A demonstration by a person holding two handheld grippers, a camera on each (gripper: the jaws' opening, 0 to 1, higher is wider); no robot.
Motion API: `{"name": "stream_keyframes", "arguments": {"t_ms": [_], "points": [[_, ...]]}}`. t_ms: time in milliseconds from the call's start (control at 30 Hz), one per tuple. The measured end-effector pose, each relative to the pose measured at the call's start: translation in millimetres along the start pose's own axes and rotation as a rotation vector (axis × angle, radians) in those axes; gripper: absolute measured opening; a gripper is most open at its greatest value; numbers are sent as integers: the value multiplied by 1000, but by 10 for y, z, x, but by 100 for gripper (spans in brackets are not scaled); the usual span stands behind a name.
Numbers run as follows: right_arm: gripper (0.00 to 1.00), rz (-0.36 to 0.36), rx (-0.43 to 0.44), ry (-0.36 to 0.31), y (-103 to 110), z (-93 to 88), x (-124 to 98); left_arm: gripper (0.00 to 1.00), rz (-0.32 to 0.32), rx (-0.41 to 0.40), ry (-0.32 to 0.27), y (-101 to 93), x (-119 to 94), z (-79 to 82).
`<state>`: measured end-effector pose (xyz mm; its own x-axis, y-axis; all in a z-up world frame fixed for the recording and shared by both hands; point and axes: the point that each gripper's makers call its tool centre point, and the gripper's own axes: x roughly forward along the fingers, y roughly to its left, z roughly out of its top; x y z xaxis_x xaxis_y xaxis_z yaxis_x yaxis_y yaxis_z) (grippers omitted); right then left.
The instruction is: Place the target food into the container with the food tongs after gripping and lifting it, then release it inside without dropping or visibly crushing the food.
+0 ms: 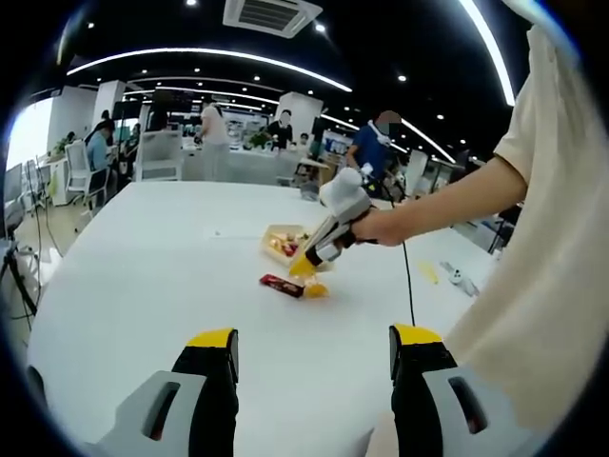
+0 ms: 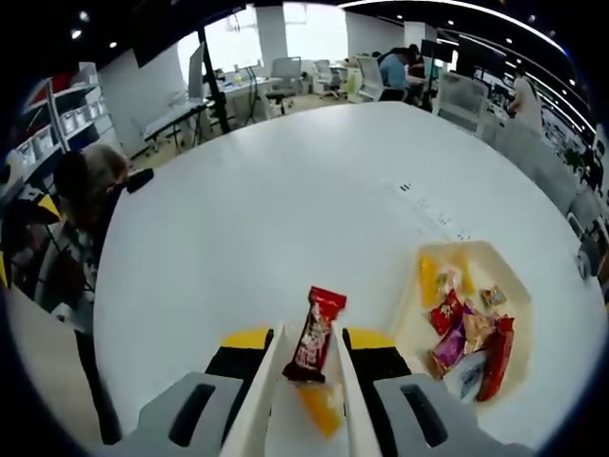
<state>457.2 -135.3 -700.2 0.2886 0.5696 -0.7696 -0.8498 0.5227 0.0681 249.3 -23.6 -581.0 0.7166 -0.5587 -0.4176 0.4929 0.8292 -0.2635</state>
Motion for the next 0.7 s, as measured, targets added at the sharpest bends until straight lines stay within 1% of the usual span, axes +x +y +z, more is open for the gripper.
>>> {"name": "stream_keyframes", "arguments": {"t_ms": [267,467,567,700], "points": [[28,3,11,17,-22,-55,77,64,2,-12,9,31,24,-32],[29,-2,15,23,-27,-48,107,64,5,-17,10,47,38,-33],[29,-9,7,52,-32,-89,136,64,3,-17,13,52,46,-42],[29,-7,7,59,-34,-106,149,64,6,-22,13,66,43,-48]]}}
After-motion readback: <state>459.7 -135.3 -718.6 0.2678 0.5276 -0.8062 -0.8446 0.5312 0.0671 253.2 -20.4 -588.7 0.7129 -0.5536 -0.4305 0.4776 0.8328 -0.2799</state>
